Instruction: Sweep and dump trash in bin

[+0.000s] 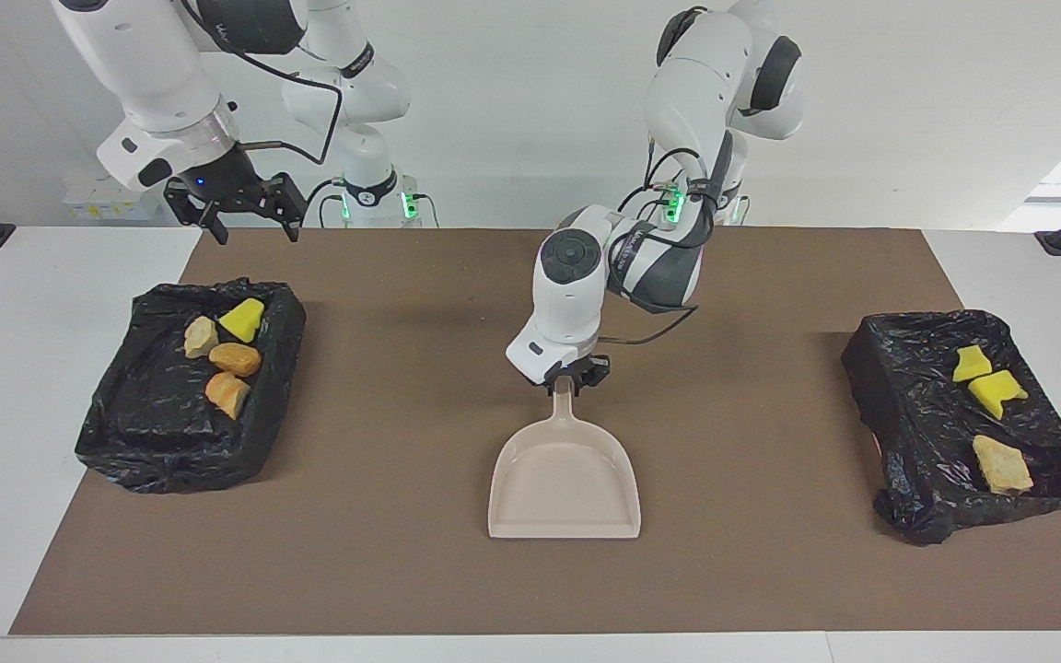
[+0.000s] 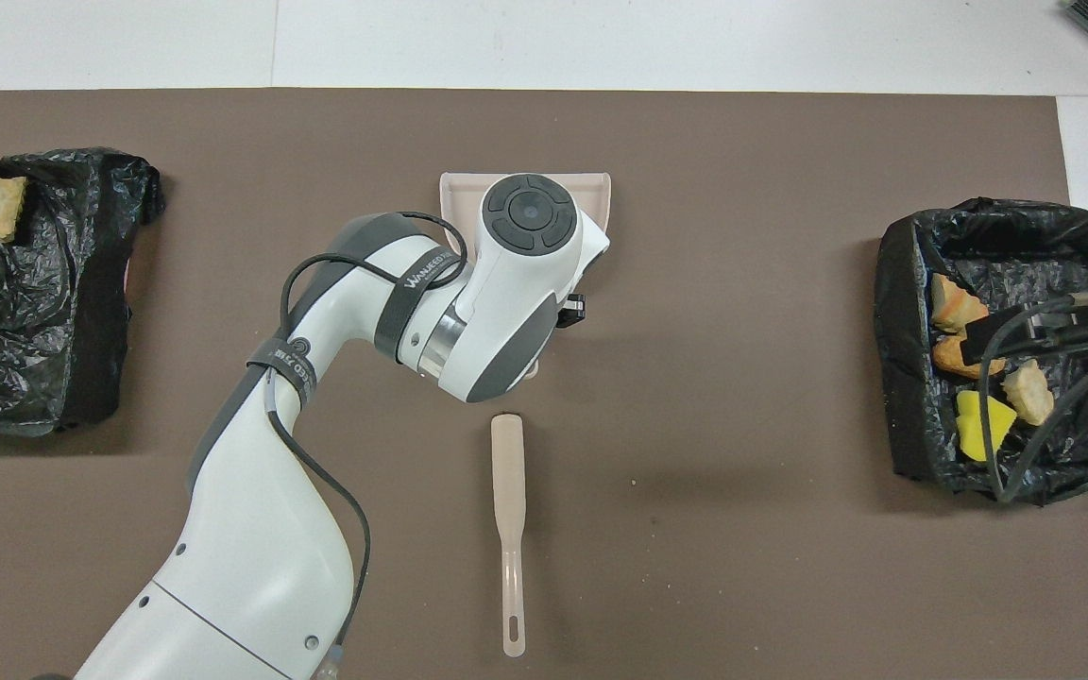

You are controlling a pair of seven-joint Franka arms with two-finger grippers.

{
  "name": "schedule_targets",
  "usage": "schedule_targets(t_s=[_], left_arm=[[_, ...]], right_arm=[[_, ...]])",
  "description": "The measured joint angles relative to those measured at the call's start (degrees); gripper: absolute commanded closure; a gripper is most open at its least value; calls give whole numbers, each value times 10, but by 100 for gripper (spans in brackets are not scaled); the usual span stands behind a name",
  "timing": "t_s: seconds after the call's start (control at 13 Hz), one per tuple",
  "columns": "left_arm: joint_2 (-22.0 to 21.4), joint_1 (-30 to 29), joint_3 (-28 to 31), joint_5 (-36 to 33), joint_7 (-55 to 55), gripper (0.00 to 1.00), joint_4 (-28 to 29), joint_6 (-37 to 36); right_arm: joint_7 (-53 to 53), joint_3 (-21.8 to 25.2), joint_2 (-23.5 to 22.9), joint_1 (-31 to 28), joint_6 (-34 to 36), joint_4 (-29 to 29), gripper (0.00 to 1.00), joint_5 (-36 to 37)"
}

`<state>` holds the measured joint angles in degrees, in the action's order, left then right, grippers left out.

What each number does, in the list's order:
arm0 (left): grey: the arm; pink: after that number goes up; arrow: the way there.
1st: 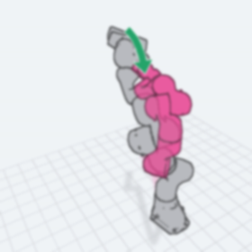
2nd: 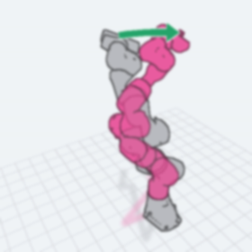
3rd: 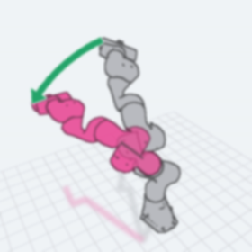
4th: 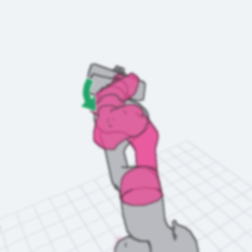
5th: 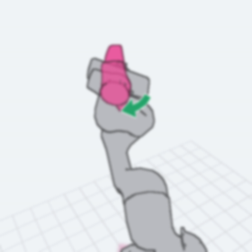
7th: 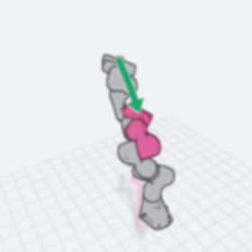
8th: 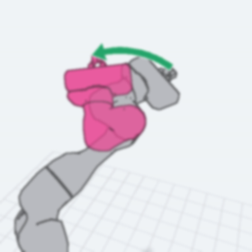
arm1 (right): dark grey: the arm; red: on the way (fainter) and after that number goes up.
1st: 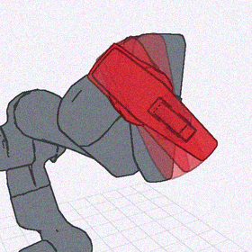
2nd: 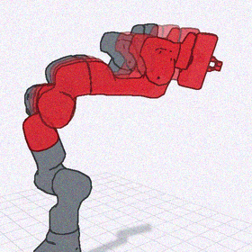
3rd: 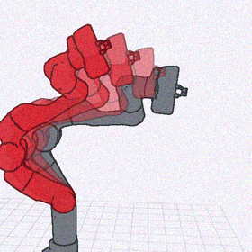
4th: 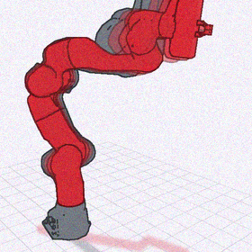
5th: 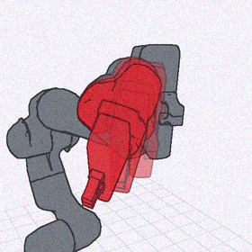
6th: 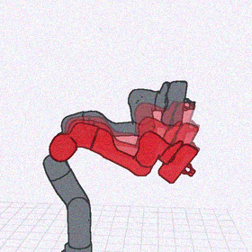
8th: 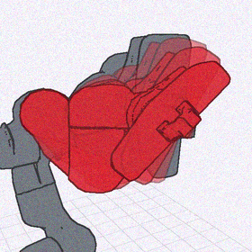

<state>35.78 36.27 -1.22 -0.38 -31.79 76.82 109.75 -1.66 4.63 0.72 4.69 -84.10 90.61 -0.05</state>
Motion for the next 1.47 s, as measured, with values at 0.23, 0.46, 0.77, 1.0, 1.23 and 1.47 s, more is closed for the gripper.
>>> schedule_targets(t_s=[0.23, 0.46, 0.77, 1.0, 1.23, 1.47], left_arm=[[-1, 0, 0, 0, 0, 0, -1, -1], [-17, -1, 8, 0, 2, 0, 0, -3], [-105, -29, 21, 0, 50, 0, 56, -24], [-174, -61, 27, 0, 73, 0, 116, -35], [-261, -104, 29, 0, 138, 0, 165, -56], [-331, -140, 31, 0, 184, 0, 197, -94]], right_arm=[[0, 0, 0, 0, 0, 0, 0, 0], [0, 0, 0, 0, 0, 0, 0, 0], [0, 0, 0, 0, 0, 0, 0, 0], [0, 0, 0, 0, 0, 0, 0, 0], [0, 0, 0, 0, 0, 0, 0, 0], [0, 0, 0, 0, 0, 0, 0, 0]])
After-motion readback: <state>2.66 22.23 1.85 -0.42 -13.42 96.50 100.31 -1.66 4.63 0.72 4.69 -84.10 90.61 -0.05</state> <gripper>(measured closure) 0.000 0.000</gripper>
